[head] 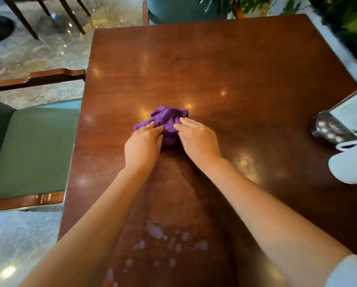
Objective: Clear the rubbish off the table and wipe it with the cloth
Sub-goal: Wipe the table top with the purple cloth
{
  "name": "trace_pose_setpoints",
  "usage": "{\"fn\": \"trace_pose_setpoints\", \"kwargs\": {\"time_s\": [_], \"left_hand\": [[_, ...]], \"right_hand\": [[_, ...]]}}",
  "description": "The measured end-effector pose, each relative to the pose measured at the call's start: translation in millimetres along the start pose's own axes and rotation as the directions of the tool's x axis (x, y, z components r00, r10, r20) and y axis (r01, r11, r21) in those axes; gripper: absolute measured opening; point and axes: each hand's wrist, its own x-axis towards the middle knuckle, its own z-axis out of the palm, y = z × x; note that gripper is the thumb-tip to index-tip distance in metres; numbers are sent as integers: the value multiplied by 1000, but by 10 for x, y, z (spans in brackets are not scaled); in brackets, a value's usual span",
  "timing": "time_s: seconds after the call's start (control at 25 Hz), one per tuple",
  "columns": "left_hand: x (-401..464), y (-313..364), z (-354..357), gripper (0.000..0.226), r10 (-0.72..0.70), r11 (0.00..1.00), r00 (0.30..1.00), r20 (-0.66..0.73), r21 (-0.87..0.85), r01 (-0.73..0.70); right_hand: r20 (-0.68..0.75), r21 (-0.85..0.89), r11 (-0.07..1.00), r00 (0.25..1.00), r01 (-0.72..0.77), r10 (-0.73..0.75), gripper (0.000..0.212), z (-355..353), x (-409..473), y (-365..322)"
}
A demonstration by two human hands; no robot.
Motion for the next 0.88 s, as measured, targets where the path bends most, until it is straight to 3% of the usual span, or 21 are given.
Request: {"fn": "trace_pose_setpoints", "kwargs": {"time_s": [0.16,0.32,0.52,0.64,0.76,0.88], "left_hand": [[92,785,253,30,225,974,969,103,-25,-223],[-132,1456,699,33,448,890,842,302,-64,-451],[-386,1628,1042,34,542,802,705,457,-30,-597],[-440,1488,1079,39,563,724,614,553,28,-689],[-406,1353,1038,48,539,679,535,651,40,-733],[-395,1172,963,60,526,607,488,696,95,-789]], "right_hand": [[78,-163,983,992,-83,97,25,-823,-273,648],[145,-305,927,952,-218,271,24,-1311,-875,1234],[182,-341,900,920,-271,346,22,-1278,-1567,1525],[151,-351,917,956,-187,253,23,-1222,-1729,1605],[45,-320,947,997,-37,54,38,-1063,-1517,1692],[267,-233,960,960,154,-89,58,-814,-1303,1727]]}}
